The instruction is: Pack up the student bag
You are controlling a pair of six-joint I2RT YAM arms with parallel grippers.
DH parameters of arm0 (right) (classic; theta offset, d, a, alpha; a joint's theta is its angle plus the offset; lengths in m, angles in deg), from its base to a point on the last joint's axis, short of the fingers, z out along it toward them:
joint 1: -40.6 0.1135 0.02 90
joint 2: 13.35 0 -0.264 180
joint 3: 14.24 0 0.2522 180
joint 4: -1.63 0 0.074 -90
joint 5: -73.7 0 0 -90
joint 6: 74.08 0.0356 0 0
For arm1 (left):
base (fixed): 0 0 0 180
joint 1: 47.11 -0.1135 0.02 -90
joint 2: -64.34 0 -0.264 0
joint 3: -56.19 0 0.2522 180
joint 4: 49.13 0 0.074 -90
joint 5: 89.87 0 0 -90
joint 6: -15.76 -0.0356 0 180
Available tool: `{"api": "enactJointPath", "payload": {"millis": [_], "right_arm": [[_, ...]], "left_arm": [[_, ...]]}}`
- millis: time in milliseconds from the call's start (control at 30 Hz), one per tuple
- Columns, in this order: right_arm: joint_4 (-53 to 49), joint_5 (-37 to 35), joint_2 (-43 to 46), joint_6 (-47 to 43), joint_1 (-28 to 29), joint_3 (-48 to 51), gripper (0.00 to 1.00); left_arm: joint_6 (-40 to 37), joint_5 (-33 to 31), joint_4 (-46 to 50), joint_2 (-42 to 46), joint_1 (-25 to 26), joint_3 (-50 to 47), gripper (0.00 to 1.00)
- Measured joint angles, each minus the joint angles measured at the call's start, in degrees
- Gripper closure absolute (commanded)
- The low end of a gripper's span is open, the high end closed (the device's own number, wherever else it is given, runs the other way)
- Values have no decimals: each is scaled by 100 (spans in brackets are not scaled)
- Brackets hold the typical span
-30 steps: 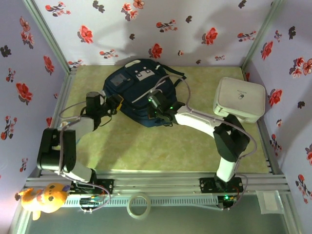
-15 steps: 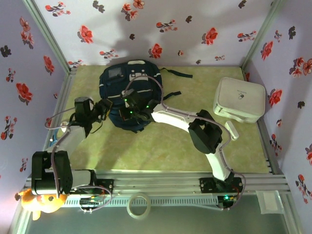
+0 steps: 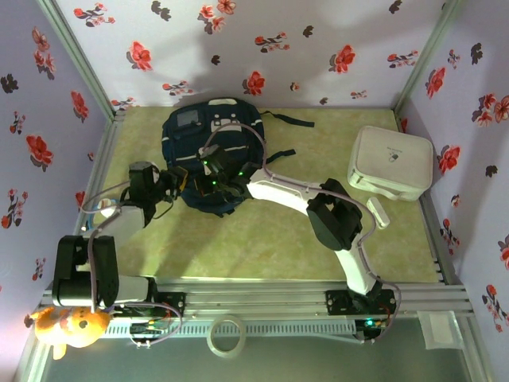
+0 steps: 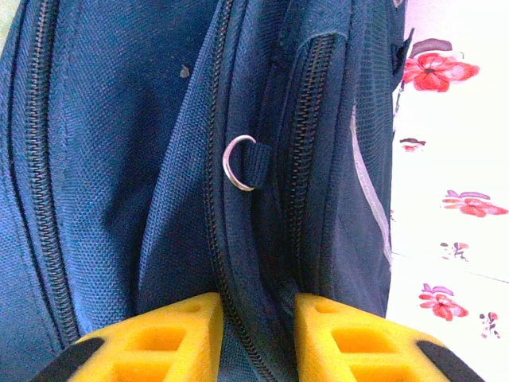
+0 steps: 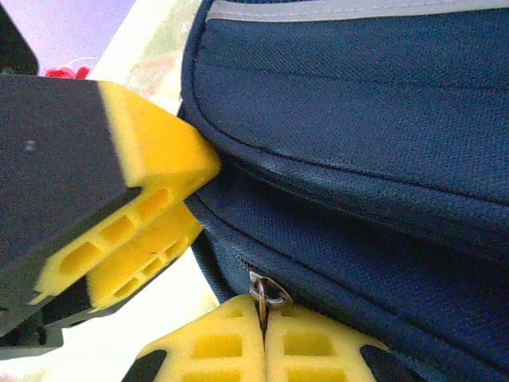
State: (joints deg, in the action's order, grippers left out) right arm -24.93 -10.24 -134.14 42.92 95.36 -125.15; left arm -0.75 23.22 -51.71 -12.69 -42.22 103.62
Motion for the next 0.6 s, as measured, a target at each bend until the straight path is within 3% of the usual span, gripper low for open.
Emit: {"api": "enactJointPath", "payload": {"millis": [67,233,600], "right_arm": [[-9,0,0,0,0,0,95],[-4,-57,4,-4,0,72,95],[61,-1316,1045,-105,-103,1447,95]], "left_arm": [[20,0,-66,-76,9,2,73],[103,2,-168,-216,28,37,92],[-208,7,103,-275,116,177,100]]}}
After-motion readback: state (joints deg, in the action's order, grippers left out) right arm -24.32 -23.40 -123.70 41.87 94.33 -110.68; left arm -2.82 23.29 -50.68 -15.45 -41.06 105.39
